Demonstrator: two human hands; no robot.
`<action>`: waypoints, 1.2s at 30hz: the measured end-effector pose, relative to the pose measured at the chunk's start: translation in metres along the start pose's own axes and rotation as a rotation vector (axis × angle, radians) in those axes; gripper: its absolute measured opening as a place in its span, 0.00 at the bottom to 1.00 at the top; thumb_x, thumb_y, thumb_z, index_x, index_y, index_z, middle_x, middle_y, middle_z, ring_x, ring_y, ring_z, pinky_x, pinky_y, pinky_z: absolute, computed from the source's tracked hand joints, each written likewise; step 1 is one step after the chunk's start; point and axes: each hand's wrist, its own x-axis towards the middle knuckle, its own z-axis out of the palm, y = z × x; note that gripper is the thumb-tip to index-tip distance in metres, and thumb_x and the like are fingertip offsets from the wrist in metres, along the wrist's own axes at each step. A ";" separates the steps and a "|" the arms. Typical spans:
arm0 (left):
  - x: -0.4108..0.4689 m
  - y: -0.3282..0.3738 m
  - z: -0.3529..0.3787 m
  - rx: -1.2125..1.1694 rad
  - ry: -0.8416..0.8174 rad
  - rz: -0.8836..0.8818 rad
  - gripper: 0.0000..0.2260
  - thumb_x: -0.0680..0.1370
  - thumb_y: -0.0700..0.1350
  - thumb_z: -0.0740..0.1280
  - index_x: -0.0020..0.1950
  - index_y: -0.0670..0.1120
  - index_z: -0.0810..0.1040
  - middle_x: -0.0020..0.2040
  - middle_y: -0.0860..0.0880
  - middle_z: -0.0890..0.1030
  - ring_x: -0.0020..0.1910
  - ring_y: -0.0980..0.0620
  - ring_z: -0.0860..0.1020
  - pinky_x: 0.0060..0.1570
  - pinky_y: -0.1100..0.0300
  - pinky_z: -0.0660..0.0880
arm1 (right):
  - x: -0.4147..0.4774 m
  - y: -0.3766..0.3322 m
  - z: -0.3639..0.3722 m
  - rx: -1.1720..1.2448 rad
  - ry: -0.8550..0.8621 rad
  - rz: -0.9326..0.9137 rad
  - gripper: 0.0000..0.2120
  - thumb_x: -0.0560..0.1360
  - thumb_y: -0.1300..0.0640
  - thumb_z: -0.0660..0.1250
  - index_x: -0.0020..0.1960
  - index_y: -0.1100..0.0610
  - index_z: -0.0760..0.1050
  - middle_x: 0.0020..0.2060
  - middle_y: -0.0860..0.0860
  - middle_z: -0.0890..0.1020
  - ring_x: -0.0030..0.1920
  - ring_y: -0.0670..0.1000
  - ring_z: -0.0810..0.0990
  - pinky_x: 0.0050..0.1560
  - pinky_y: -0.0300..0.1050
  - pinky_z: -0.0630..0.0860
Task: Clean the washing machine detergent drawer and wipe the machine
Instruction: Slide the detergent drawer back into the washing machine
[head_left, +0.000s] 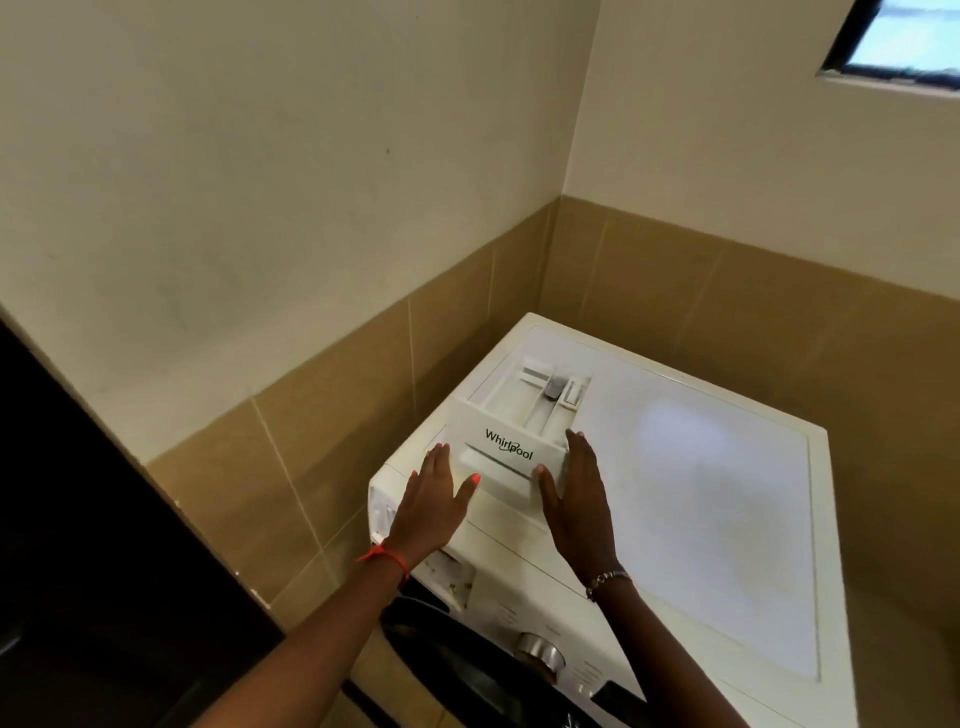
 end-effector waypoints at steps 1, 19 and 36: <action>0.002 -0.001 0.001 -0.009 -0.011 -0.009 0.30 0.80 0.54 0.56 0.76 0.40 0.50 0.77 0.43 0.55 0.75 0.46 0.55 0.73 0.53 0.52 | 0.002 0.002 0.001 -0.026 -0.001 -0.002 0.28 0.79 0.52 0.60 0.74 0.62 0.57 0.73 0.57 0.62 0.73 0.56 0.60 0.72 0.53 0.62; 0.021 -0.006 -0.006 -0.264 -0.157 -0.089 0.32 0.79 0.53 0.59 0.76 0.41 0.50 0.76 0.43 0.57 0.73 0.45 0.61 0.70 0.55 0.61 | 0.023 0.000 0.005 0.083 0.039 0.051 0.12 0.77 0.62 0.63 0.59 0.64 0.75 0.54 0.57 0.79 0.53 0.56 0.77 0.53 0.44 0.71; 0.017 0.019 -0.022 -1.032 -0.264 -0.495 0.35 0.72 0.67 0.60 0.74 0.51 0.58 0.73 0.44 0.63 0.72 0.39 0.61 0.69 0.43 0.59 | 0.015 -0.026 0.010 0.238 0.060 0.144 0.09 0.73 0.65 0.67 0.52 0.63 0.81 0.49 0.56 0.84 0.44 0.53 0.78 0.43 0.38 0.70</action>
